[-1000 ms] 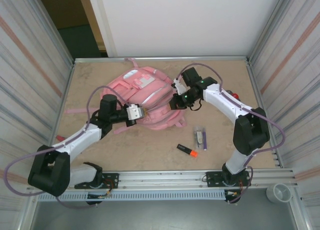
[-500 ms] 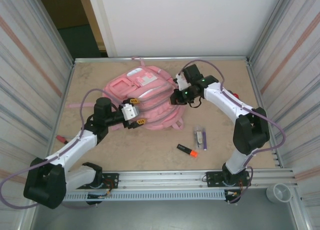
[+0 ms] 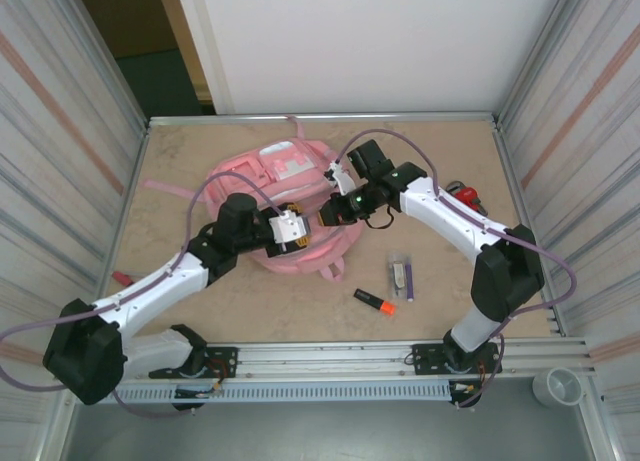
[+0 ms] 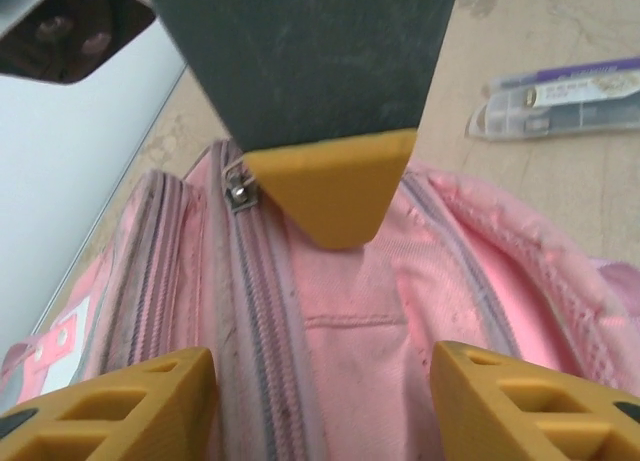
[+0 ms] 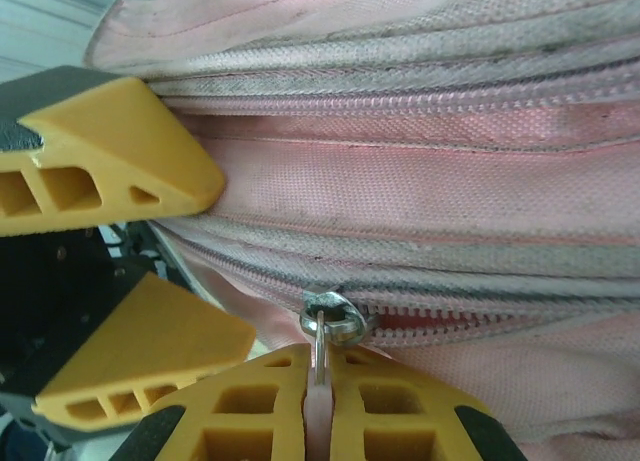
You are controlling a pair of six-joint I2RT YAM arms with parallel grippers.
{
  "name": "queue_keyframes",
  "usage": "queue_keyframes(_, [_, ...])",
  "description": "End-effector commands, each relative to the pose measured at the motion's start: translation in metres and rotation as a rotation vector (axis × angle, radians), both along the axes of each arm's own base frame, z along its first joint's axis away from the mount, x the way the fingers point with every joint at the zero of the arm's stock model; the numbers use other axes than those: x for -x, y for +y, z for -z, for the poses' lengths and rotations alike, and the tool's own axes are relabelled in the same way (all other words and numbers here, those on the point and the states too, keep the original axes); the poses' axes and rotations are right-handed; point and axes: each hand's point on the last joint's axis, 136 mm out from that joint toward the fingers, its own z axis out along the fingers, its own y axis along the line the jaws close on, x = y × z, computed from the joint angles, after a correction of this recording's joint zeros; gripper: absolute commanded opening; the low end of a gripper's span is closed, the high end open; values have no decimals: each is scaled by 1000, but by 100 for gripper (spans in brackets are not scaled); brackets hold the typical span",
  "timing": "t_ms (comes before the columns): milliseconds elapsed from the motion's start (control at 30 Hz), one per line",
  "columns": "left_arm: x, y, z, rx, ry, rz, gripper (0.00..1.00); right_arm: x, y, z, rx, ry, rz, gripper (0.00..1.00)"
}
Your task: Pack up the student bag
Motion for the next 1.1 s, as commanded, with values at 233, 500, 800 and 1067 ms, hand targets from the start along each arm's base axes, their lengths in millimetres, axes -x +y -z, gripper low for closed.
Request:
queue_keyframes(233, [-26,0,22,-100,60,-26,24,30,25,-62,-217,-130,-195,0])
queue_keyframes(500, [-12,40,-21,199,28,37,0,-12,-72,-8,124,-59,93,0])
queue_keyframes(800, [8,56,-25,264,49,158,0,-93,-144,31,365,14,333,0])
queue_keyframes(1067, [13,64,-38,311,-17,164,0,-151,-144,65,386,63,309,0])
